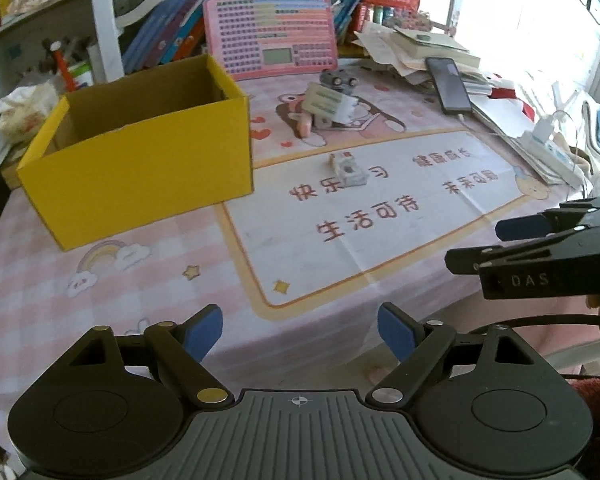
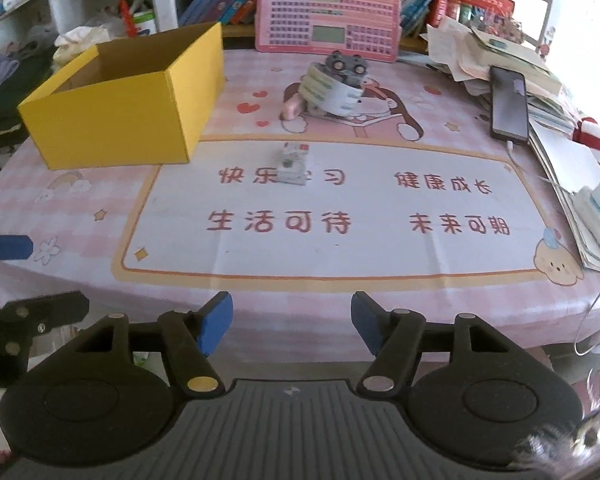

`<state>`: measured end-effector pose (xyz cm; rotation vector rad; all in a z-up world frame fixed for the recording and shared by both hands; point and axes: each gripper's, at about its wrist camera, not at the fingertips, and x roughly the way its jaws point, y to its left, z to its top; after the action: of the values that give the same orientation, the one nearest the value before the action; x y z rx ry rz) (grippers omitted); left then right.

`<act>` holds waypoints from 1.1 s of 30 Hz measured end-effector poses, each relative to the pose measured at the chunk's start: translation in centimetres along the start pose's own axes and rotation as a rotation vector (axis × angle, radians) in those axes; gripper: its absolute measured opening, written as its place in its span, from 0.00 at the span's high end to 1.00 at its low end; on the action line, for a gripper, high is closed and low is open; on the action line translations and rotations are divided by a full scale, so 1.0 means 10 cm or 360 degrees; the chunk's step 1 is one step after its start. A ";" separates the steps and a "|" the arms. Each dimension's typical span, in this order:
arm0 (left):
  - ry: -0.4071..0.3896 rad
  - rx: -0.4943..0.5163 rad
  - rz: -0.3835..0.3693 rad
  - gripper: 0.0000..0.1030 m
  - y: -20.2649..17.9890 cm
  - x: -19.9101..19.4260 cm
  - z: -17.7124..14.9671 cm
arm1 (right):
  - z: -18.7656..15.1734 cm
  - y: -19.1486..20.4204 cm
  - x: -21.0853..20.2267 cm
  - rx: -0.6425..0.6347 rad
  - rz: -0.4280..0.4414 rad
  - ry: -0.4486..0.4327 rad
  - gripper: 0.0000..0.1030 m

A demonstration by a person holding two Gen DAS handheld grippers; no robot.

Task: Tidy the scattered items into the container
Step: 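Move both grippers toward the grey toy car on the tape roll and white card box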

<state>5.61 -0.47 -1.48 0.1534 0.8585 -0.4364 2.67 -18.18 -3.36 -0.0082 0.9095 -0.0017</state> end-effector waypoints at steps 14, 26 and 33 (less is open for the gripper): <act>0.0018 0.0047 -0.0064 0.10 -0.32 0.28 0.27 | 0.12 -0.41 0.12 0.0030 -0.0027 0.0019 0.33; -0.0005 0.0069 -0.0092 0.10 -0.58 0.70 0.69 | 0.42 -0.97 0.33 0.0085 -0.0039 -0.0003 0.33; 0.0014 0.0110 -0.0067 0.11 -0.75 0.97 0.94 | 0.60 -1.30 0.56 0.0145 0.0009 0.0018 0.32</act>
<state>14.49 -13.05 -2.42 0.2014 0.8568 -0.5056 10.83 -31.16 -3.97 0.0789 0.9201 -0.0378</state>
